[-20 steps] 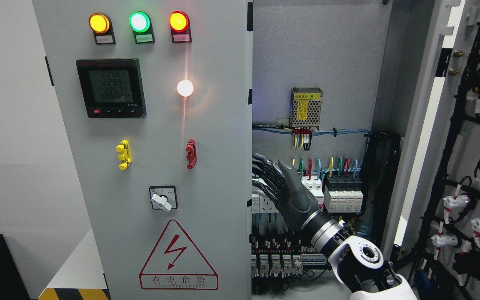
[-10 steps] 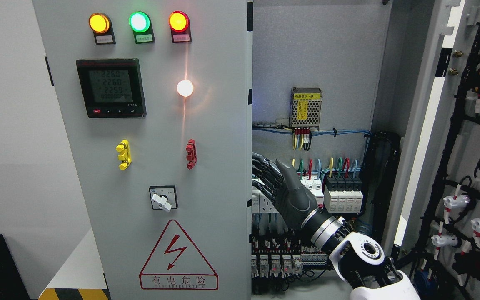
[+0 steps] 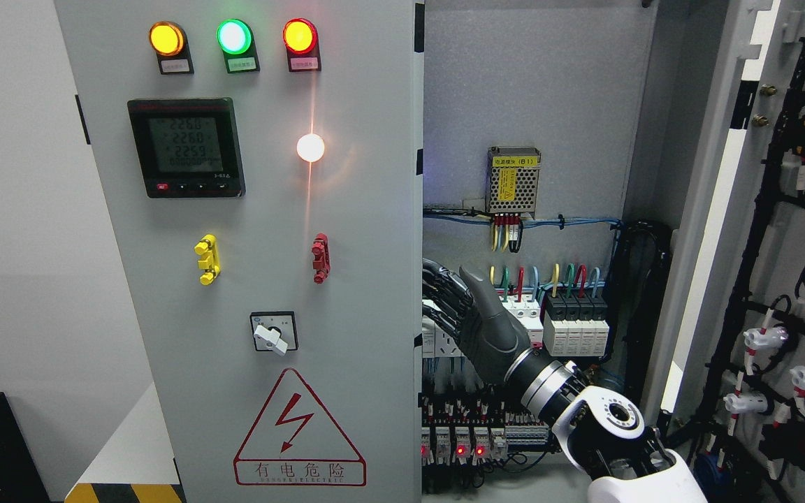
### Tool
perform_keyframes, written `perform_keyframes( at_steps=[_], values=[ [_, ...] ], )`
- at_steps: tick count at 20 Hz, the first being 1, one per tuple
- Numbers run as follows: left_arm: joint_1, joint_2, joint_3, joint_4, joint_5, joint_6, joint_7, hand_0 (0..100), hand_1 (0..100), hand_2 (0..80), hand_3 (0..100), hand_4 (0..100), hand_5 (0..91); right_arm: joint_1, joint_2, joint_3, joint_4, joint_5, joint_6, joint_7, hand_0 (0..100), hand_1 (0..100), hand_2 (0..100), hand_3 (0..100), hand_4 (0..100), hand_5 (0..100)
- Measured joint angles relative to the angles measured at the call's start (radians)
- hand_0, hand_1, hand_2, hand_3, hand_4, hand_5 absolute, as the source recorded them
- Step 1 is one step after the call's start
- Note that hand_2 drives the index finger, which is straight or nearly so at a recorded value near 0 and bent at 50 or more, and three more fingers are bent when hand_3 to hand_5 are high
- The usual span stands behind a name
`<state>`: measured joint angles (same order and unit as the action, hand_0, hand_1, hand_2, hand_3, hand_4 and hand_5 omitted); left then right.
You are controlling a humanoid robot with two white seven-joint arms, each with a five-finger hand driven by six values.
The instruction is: Open door with both hands
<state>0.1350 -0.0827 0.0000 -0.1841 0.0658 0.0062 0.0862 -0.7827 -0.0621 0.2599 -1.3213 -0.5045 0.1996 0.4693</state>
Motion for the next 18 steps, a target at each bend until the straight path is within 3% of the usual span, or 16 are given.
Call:
perform_keyframes(
  at_steps=[5, 18],
  values=[
    [0.000, 0.000, 0.000, 0.000, 0.000, 0.000, 0.000, 0, 0, 0.0, 0, 0, 0.0, -0.002, 0.000, 0.000, 0.002, 0.001, 0.002, 0.035, 19, 0, 0, 0, 0, 0],
    [0.000, 0.000, 0.000, 0.000, 0.000, 0.000, 0.000, 0, 0, 0.0, 0, 0, 0.0, -0.014, -0.001, 0.000, 0.006, 0.000, 0.036, 0.052, 19, 0, 0, 0, 0, 0]
  ],
)
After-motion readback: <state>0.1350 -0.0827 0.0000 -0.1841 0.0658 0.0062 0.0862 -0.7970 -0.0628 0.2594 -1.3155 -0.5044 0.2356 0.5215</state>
